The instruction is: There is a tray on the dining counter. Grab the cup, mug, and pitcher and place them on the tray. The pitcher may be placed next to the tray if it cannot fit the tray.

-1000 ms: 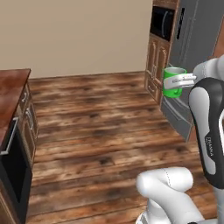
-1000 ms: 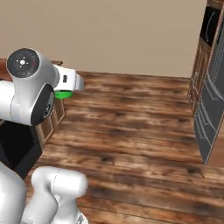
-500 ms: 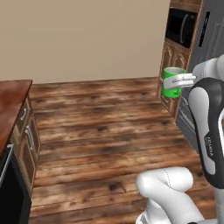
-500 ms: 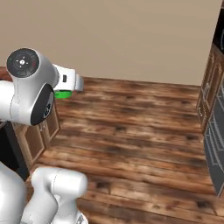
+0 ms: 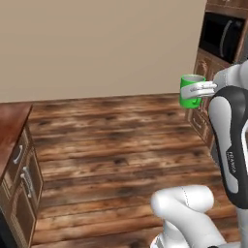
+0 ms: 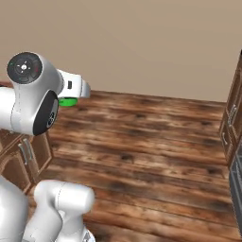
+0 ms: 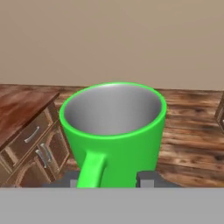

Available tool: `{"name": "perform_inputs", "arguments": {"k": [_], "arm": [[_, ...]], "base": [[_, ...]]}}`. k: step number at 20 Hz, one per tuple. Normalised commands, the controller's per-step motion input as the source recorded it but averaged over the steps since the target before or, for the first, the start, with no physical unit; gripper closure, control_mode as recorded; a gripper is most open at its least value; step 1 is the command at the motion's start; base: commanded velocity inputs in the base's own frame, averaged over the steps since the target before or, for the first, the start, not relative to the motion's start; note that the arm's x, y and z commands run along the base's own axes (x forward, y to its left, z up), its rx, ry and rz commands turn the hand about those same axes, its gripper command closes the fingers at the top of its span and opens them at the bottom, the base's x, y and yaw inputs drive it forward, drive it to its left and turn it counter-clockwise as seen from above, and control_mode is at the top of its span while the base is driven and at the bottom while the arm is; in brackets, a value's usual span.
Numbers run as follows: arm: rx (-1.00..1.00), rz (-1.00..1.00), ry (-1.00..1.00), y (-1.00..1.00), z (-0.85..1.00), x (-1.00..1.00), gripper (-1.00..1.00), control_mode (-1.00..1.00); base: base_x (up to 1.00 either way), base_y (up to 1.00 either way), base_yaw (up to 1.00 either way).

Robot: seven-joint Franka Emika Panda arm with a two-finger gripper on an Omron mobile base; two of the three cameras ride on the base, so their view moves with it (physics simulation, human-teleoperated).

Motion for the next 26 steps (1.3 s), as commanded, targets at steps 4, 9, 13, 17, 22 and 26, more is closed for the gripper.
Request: {"name": "perform_inputs", "arguments": {"k": [4,9,13,17,22,26], "arm": [[0.00,0.00,0.00,0.00,0.00,0.00,1.00,1.00],[0.00,0.00,0.00,0.00,0.00,0.00,1.00,1.00],[0.00,0.00,0.00,0.00,0.00,0.00,1.00,1.00],[0.00,0.00,0.00,0.00,0.00,0.00,1.00,1.00],[0.00,0.00,0.00,0.00,0.00,0.00,1.00,1.00],[0.00,0.00,0.00,0.00,0.00,0.00,1.00,1.00]], "base": [[1.00,-0.16,0.05],[1.00,-0.22,0.07],[1.00,-0.29,0.09],[1.00,-0.58,0.19],[1.00,-0.64,0.51],[1.00,-0.67,0.65]]}}
